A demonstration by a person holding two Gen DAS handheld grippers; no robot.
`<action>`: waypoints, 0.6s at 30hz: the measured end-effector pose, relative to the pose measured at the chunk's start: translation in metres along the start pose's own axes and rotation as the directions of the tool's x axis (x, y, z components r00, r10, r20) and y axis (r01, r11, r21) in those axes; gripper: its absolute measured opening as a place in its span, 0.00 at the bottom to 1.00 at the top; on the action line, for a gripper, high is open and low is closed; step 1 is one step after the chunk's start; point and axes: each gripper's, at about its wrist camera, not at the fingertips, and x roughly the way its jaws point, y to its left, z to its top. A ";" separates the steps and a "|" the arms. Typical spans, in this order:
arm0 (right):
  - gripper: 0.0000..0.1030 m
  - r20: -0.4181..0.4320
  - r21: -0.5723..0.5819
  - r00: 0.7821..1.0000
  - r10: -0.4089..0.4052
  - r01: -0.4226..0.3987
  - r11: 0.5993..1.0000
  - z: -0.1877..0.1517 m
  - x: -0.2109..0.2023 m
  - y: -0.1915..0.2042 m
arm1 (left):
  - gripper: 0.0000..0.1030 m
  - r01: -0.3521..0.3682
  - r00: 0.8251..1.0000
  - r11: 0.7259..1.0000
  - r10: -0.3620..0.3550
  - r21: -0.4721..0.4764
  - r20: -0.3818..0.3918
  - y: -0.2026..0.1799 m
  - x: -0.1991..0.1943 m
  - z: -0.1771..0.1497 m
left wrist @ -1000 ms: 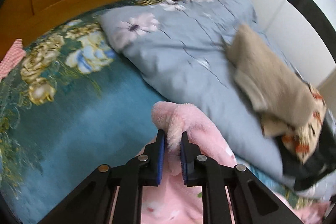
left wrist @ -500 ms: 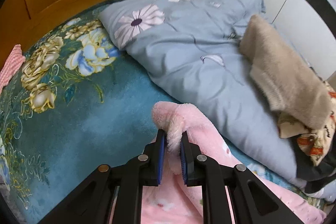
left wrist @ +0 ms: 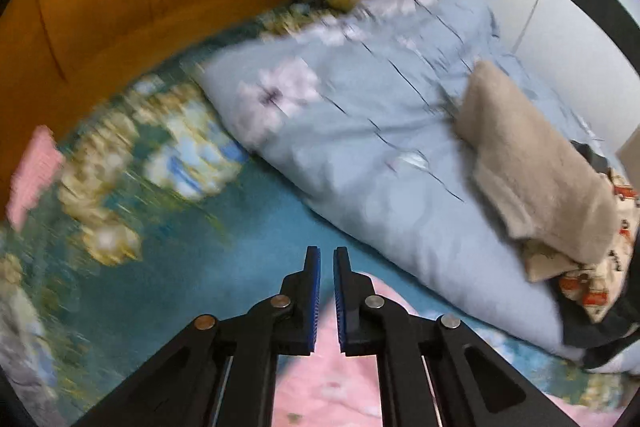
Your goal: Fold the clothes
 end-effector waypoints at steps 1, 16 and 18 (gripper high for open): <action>0.09 -0.012 0.009 1.000 -0.005 0.005 1.000 -0.003 0.009 -0.003 | 0.08 0.012 1.000 1.000 -0.012 -0.002 -0.023 -0.002 0.006 -0.007; 0.09 -0.025 0.021 0.998 -0.061 0.062 0.998 -0.013 0.021 -0.031 | 0.45 0.101 0.933 0.978 -0.157 -0.183 -0.323 -0.063 0.102 -0.053; 0.09 -0.025 0.016 0.998 -0.055 0.055 0.998 -0.015 0.018 -0.028 | 0.43 0.002 0.934 0.993 -0.044 -0.117 -0.356 -0.078 0.115 -0.055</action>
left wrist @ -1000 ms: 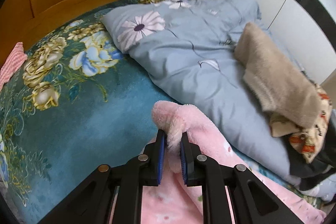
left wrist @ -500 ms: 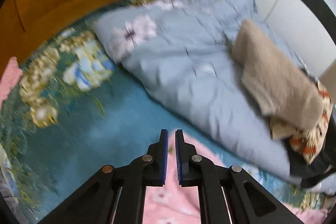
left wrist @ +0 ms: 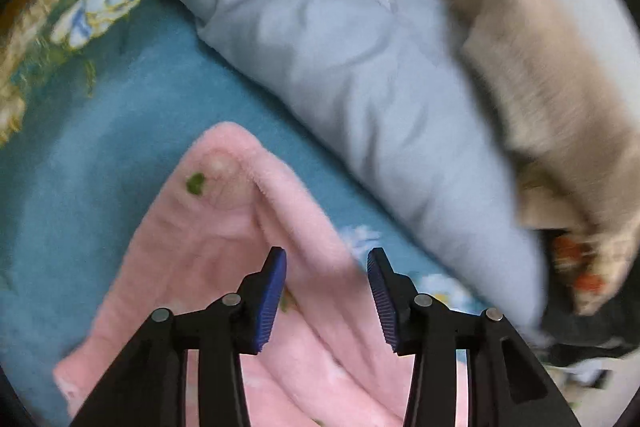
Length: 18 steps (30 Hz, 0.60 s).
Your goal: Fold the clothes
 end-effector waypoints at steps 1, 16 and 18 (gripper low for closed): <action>0.09 -0.001 -0.002 1.000 0.004 -0.004 1.000 -0.001 -0.002 0.001 | 0.31 -0.035 0.999 0.999 0.035 0.003 -0.004 -0.003 0.005 -0.001; 0.09 0.030 0.026 0.978 0.205 -0.206 0.978 -0.009 -0.084 0.000 | 0.05 0.192 0.979 0.980 -0.187 -0.055 0.085 0.049 -0.101 -0.005; 0.09 0.032 0.056 0.981 0.191 -0.193 0.980 0.004 -0.078 0.000 | 0.05 0.185 0.982 0.979 -0.180 -0.083 0.062 0.038 -0.081 0.013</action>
